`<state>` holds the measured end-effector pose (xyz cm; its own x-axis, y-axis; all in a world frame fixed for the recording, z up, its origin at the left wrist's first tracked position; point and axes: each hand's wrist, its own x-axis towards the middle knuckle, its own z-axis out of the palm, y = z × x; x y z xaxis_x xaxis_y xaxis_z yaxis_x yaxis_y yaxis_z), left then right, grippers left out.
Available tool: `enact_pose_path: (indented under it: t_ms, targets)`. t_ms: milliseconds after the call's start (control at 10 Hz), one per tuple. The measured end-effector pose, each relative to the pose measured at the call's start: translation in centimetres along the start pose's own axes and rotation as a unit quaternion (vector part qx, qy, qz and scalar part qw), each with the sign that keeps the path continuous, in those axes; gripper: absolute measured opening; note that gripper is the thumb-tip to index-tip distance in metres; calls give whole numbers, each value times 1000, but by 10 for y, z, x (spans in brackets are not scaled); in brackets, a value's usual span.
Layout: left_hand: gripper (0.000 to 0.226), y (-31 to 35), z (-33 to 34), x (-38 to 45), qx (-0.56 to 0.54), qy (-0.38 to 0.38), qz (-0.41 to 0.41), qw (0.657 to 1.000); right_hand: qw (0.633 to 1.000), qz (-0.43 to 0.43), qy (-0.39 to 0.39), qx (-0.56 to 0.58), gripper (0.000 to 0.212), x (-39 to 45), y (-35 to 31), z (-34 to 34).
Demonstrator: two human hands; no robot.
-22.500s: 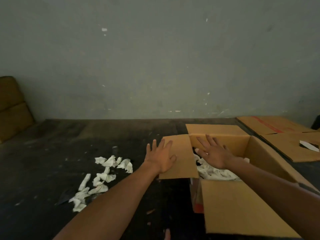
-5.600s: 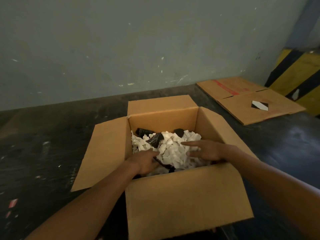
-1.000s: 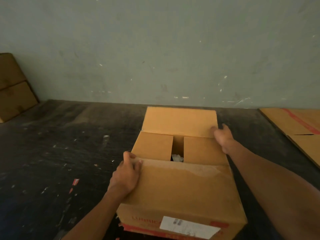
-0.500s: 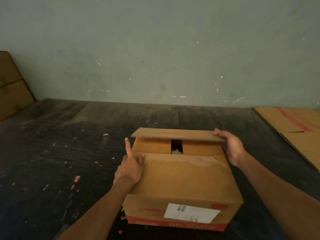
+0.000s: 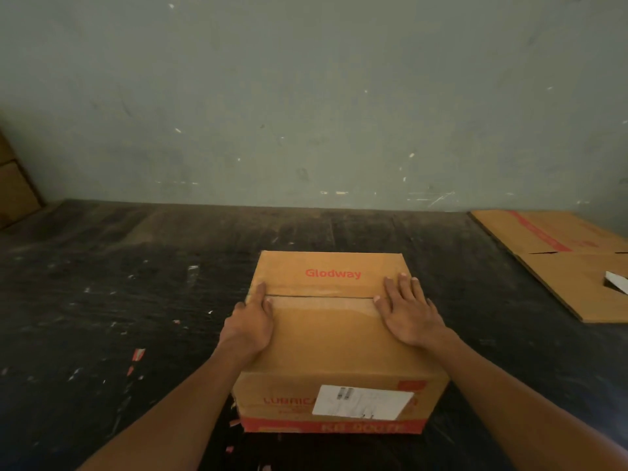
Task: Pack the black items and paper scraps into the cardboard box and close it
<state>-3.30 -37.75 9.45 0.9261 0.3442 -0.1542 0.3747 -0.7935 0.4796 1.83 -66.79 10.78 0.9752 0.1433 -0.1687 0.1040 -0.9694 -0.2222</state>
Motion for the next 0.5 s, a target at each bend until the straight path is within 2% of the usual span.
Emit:
enact_pose_path:
  t_ms: [200, 300, 400, 500]
  targets:
    - [53, 6, -5, -11, -14, 33, -1, 999, 1000, 5, 7, -8, 67, -5, -2, -4]
    - [48, 7, -8, -16, -27, 49, 28, 998, 999, 7, 34, -17, 61, -15, -8, -4]
    - [49, 6, -13, -26, -29, 77, 83, 993, 993, -21, 116, -16, 53, -46, -18, 0]
    - [47, -11, -7, -64, -47, 165, 182, 968, 979, -96, 176, 44, 42, -109, -33, 20]
